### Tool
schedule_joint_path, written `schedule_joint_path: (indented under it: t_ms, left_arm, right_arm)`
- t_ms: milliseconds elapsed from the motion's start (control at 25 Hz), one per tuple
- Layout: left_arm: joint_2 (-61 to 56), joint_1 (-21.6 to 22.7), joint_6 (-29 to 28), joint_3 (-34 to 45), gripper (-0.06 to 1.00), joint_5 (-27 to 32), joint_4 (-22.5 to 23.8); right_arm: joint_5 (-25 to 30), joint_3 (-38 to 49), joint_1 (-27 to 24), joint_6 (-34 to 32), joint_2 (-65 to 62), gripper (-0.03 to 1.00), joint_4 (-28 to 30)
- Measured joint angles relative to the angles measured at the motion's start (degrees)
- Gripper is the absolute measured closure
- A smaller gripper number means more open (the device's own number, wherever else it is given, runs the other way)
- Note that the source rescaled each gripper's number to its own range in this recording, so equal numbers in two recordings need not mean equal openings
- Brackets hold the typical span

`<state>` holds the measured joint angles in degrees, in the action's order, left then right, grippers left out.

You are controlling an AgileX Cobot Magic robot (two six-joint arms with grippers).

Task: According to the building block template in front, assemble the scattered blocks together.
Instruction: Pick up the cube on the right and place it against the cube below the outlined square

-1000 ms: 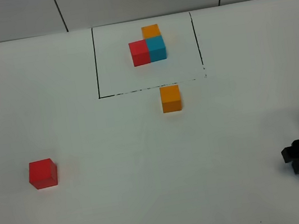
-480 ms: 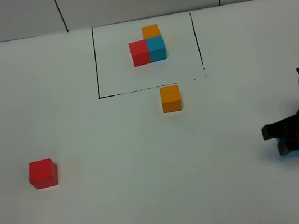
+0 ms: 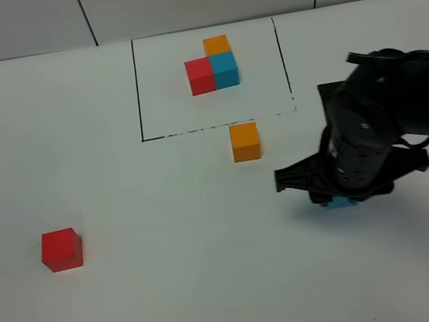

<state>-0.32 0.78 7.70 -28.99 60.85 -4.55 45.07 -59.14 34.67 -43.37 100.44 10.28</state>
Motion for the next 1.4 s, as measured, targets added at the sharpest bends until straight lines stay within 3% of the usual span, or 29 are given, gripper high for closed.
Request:
schedule_joint_path:
  t_ms: [280,480,920,1400]
  left_arm:
    - [0.0,0.0,0.0,0.0,0.8,0.0,0.0]
    - [0.0,0.0,0.0,0.0,0.8,0.0,0.0]
    - [0.0,0.0,0.0,0.0,0.8,0.0,0.0]
    - [0.0,0.0,0.05,0.0,0.8,0.0,0.0]
  right_arm:
    - [2.12,-15.17,3.12,0.96,10.74,0.93,-2.47]
    - [2.85,-21.21,3.44,2.86,16.84,0.93,-4.13]
    - [4.88,-28.54,3.74,3.29,24.67,0.93,-4.06]
    - [5.58,-29.74,3.74,3.35,25.91,0.93,-3.88]
